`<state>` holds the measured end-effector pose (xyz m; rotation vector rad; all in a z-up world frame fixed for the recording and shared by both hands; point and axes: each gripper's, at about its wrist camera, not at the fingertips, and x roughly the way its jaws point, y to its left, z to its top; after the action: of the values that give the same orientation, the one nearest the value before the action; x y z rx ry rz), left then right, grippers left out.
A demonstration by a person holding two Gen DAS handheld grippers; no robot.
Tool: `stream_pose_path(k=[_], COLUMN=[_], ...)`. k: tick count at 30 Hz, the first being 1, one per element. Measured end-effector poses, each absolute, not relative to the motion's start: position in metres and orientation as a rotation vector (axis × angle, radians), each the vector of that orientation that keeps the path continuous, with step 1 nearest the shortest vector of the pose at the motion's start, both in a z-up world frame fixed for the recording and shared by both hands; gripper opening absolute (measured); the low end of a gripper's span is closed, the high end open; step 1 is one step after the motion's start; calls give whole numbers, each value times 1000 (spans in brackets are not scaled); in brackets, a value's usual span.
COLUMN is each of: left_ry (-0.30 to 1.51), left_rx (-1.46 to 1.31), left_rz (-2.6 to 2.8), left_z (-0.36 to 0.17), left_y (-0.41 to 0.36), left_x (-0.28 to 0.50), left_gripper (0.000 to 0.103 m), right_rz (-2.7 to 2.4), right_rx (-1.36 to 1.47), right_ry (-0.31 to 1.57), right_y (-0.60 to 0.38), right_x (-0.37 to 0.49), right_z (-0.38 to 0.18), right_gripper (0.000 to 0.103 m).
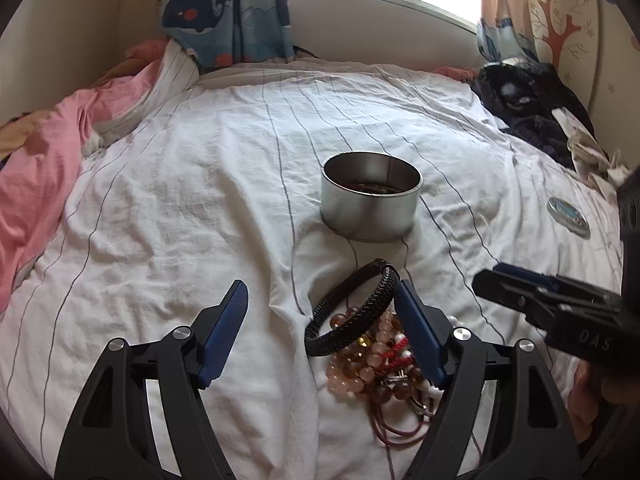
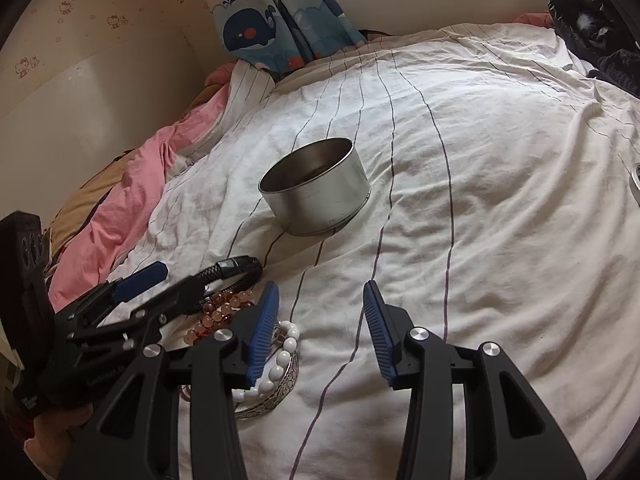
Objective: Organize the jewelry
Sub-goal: 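Grasp the black braided bracelet with the left tool and lift it, then grasp the red bead bracelet with the right tool while the left tool holds the black bracelet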
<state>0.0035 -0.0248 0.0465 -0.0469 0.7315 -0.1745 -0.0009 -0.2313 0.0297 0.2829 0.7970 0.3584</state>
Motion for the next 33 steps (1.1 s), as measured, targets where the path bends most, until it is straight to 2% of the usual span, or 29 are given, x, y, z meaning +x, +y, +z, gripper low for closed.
stream_pose_path(k=[6, 11, 20, 21, 22, 24, 26, 28, 31, 33], left_ry=[766, 792, 808, 821, 834, 858, 867, 869, 853, 841], left_rx=[-238, -317, -328, -315, -303, -276, -255, -252, -244, -251], left_rz=[-114, -192, -160, -165, -170, -177, -168, -172, -170, -167], left_z=[40, 28, 17, 15, 13, 9, 8, 7, 10, 14], left_y=[21, 28, 29, 27, 25, 22, 20, 22, 23, 24], left_x=[23, 31, 50, 53, 57, 61, 61, 59, 53, 47], left_gripper=[72, 60, 58, 56, 49, 35, 15, 10, 9, 9], right_rz=[374, 406, 553, 565, 579, 595, 596, 584, 574, 576], right_rx=[275, 251, 174, 159, 145, 113, 85, 62, 55, 64], right_ry=[800, 807, 802, 803, 805, 817, 839, 859, 860, 852], right_y=[-226, -217, -180, -173, -166, -154, -144, -138, -140, -143], right_x=[-2, -3, -3, -2, 0, 4, 9, 12, 11, 10], right_z=[29, 28, 30, 30, 30, 28, 23, 18, 19, 20], right_gripper=[44, 44, 44, 44, 44, 44, 44, 43, 20, 12])
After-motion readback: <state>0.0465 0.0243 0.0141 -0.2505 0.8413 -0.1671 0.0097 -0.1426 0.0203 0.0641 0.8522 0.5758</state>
